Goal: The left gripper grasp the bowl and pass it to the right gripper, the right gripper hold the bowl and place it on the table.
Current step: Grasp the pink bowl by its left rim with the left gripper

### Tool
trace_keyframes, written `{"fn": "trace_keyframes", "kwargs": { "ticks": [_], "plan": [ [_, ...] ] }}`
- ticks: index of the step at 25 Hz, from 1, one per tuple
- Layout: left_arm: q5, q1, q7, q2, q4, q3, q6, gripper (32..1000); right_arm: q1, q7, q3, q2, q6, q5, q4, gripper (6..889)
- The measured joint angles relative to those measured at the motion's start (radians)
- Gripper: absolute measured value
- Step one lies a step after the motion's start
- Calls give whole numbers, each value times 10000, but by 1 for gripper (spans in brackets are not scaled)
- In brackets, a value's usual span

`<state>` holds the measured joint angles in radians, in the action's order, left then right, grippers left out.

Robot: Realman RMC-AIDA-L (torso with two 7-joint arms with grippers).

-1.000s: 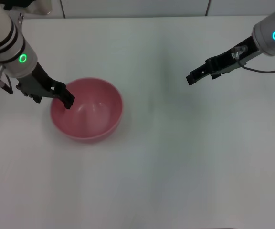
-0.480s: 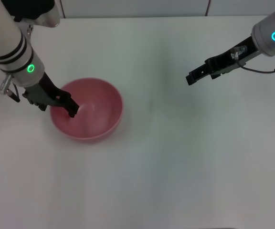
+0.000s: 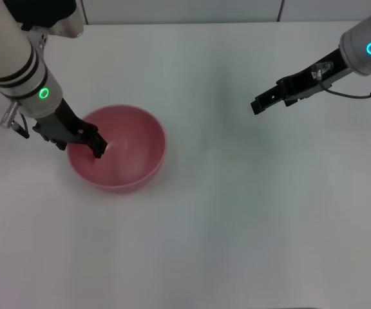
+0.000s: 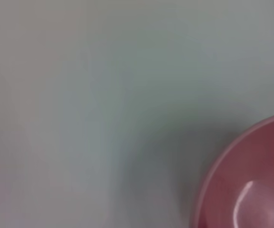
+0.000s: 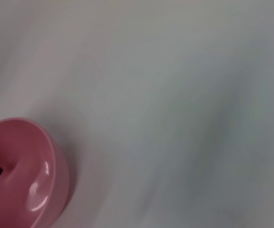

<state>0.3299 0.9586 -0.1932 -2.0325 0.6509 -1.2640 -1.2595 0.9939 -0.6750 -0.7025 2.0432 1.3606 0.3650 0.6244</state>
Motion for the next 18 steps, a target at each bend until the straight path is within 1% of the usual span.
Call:
{"fn": "trace_keyframes", "kwargs": {
  "ticks": [7,10,14,18],
  "plan": [
    [-3,2,5,-1,-30,0,78,838,0,1,0,0,-7,0,5,848],
    [-25,1,40,-1,-52,0,158,633,0,0,0,1,-11,0,13,848],
    [-63,-10,45,-1,-96,-5,266,398,0,0,0,1,-14,0,14,848],
    [-75,-7,20,-1,-296,-15,461,269,0,0,0,2,-31,0,30,848]
  ]
}}
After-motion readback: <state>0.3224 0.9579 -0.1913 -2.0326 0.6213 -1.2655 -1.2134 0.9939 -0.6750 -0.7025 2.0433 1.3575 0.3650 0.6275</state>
